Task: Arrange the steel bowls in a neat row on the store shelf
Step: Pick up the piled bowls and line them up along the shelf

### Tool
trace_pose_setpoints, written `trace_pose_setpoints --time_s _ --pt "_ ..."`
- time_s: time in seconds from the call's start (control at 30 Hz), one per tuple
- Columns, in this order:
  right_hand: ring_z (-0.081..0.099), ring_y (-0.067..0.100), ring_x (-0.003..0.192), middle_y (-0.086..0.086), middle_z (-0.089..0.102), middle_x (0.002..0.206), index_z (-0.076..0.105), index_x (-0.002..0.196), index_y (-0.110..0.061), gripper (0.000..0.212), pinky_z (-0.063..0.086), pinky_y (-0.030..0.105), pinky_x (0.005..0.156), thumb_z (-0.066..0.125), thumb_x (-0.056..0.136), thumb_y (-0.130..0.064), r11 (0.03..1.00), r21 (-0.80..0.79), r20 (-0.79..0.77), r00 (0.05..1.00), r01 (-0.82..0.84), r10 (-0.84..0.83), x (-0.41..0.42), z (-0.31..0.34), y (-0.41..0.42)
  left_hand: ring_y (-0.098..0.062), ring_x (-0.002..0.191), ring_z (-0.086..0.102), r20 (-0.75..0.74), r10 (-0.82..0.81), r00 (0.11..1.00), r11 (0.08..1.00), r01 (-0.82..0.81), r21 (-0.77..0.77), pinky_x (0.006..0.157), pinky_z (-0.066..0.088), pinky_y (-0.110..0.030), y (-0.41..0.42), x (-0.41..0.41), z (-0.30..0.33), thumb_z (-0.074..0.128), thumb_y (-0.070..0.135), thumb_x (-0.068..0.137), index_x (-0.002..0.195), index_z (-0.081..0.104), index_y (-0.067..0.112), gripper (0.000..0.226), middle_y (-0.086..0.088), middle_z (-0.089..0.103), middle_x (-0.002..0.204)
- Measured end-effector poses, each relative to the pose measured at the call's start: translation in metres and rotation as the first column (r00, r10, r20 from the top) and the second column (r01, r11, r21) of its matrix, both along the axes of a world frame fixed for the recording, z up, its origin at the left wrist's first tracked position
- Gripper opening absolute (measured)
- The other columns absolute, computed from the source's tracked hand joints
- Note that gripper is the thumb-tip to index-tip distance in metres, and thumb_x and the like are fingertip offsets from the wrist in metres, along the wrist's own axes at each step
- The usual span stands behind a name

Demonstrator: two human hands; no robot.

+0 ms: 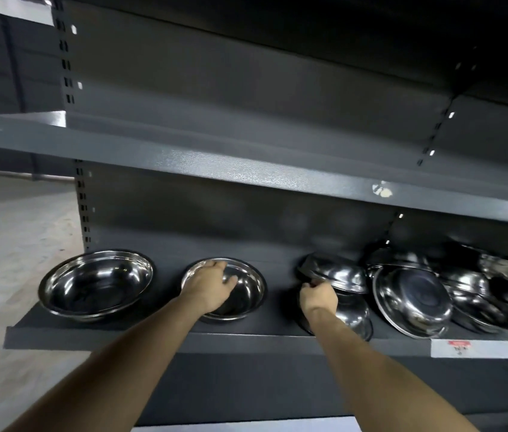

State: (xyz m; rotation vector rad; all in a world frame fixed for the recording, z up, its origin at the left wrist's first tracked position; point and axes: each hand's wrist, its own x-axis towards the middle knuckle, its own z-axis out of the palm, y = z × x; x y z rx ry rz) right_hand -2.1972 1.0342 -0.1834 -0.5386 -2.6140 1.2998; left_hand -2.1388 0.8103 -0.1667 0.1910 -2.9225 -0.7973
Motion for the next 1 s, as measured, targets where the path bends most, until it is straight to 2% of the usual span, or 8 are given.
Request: trace_pose_setpoints --time_s 0.17,0.3,0.4,0.57,0.77,0.87,1.0 --pt "0.060 0.038 0.114 0.023 0.068 0.116 0.064 0.116 -0.001 0.031 0.046 0.035 0.094 0.056 0.091 -0.017 0.993 0.064 -0.019 0.995 0.096 -0.095 0.006 0.010 0.033 -0.028 0.137 0.041 0.007 -0.092 0.996 0.996 0.092 0.014 0.112 0.034 -0.039 0.032 -0.014 -0.001 0.045 0.046 0.097 0.145 0.041 0.016 0.057 -0.007 0.040 0.151" --pt "0.059 0.035 0.118 0.019 0.066 0.122 0.061 0.124 -0.006 0.035 0.044 0.034 0.098 0.054 0.092 -0.018 0.989 0.055 -0.043 0.990 0.138 -0.136 0.006 0.014 0.062 -0.026 0.138 0.039 -0.002 -0.145 0.989 0.989 0.146 0.019 0.113 0.032 -0.037 0.058 -0.026 -0.003 0.046 0.046 0.097 0.147 0.039 0.015 0.059 -0.006 0.038 0.152" --pt "0.060 0.035 0.116 0.018 0.067 0.120 0.059 0.124 -0.006 0.036 0.046 0.035 0.095 0.055 0.093 -0.024 0.988 0.049 -0.027 0.989 0.144 -0.143 0.003 0.014 0.082 -0.025 0.138 0.039 0.006 -0.169 0.986 0.986 0.169 -0.001 0.113 0.032 -0.034 0.079 -0.036 -0.003 0.046 0.045 0.097 0.147 0.039 0.016 0.059 -0.006 0.038 0.152" --pt "0.060 0.033 0.117 0.017 0.067 0.121 0.059 0.124 -0.004 0.044 0.043 0.032 0.098 0.062 0.091 -0.032 0.996 0.020 0.035 0.995 0.088 -0.088 -0.017 0.009 0.116 -0.026 0.139 0.039 0.031 -0.170 0.985 0.985 0.171 -0.023 0.113 0.034 -0.038 0.112 -0.055 -0.004 0.045 0.047 0.097 0.148 0.036 0.017 0.061 -0.006 0.036 0.153" --pt "0.059 0.031 0.118 0.012 0.067 0.121 0.059 0.122 -0.006 0.041 0.042 0.031 0.098 0.065 0.087 -0.025 0.999 0.030 0.074 0.997 -0.024 0.021 -0.050 0.002 0.146 -0.026 0.140 0.037 0.056 -0.117 0.992 0.993 0.119 -0.029 0.114 0.033 -0.038 0.145 -0.077 -0.009 0.045 0.048 0.096 0.149 0.035 0.016 0.063 -0.006 0.034 0.155" --pt "0.054 0.031 0.124 0.014 0.062 0.129 0.050 0.134 -0.006 0.058 0.041 0.032 0.103 0.065 0.088 -0.037 0.993 0.036 0.117 0.988 -0.109 0.104 -0.067 -0.004 0.155 -0.026 0.138 0.039 0.066 -0.084 0.994 0.995 0.086 -0.041 0.110 0.034 -0.038 0.159 -0.086 -0.013 0.044 0.050 0.096 0.149 0.035 0.018 0.063 -0.004 0.035 0.154" --pt "0.045 0.032 0.130 0.019 0.044 0.142 0.042 0.142 -0.008 0.079 0.036 0.036 0.108 0.065 0.083 -0.055 0.984 0.034 0.111 0.979 -0.174 0.169 -0.082 -0.012 0.156 -0.025 0.137 0.040 0.072 -0.054 0.996 0.997 0.057 -0.045 0.109 0.036 -0.038 0.173 -0.094 -0.017 0.044 0.050 0.096 0.149 0.035 0.017 0.063 -0.004 0.038 0.152"
